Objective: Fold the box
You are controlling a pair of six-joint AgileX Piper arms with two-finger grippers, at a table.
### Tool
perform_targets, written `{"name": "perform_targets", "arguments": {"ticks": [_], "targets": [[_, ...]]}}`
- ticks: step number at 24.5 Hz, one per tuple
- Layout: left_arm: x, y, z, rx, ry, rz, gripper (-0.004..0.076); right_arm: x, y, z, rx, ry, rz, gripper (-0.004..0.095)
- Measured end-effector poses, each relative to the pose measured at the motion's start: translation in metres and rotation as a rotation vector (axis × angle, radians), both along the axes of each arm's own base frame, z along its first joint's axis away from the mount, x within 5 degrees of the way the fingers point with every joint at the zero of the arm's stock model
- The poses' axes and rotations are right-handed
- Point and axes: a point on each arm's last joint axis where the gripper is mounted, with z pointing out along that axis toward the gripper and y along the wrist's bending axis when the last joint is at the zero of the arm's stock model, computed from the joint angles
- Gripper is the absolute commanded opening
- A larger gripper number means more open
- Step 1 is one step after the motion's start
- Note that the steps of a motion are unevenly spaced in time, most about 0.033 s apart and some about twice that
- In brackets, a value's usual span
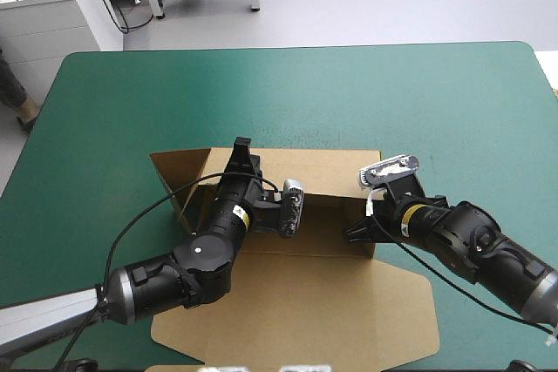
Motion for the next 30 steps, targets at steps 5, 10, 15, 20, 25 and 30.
{"name": "perform_targets", "arguments": {"ticks": [5,10,15,20,25,30], "targets": [[0.000,0.001,0.000,0.006,-0.003,0.015,-0.0008,-0.005,0.006,0.000,-0.009,-0.003,0.000,-0.0007],[-0.003,-0.001,0.000,0.004,-0.002,-0.004,0.0155,-0.003,0.005,0.001,0.033,-0.007,-0.112,-0.0009],[-0.025,-0.020,-0.001,-0.026,0.026,-0.135,0.0425,0.003,0.007,0.001,0.067,-0.036,-0.177,-0.0010],[-0.036,-0.022,0.005,-0.061,0.030,-0.195,0.0445,0.006,0.008,0.003,0.085,-0.074,-0.193,-0.0009],[-0.038,-0.016,0.012,-0.097,0.038,-0.184,0.0445,0.012,0.007,0.004,0.088,-0.094,-0.224,-0.0012],[-0.039,-0.013,0.015,-0.112,0.043,-0.173,0.0442,0.026,0.010,0.002,0.071,-0.086,-0.254,-0.0019]]}}
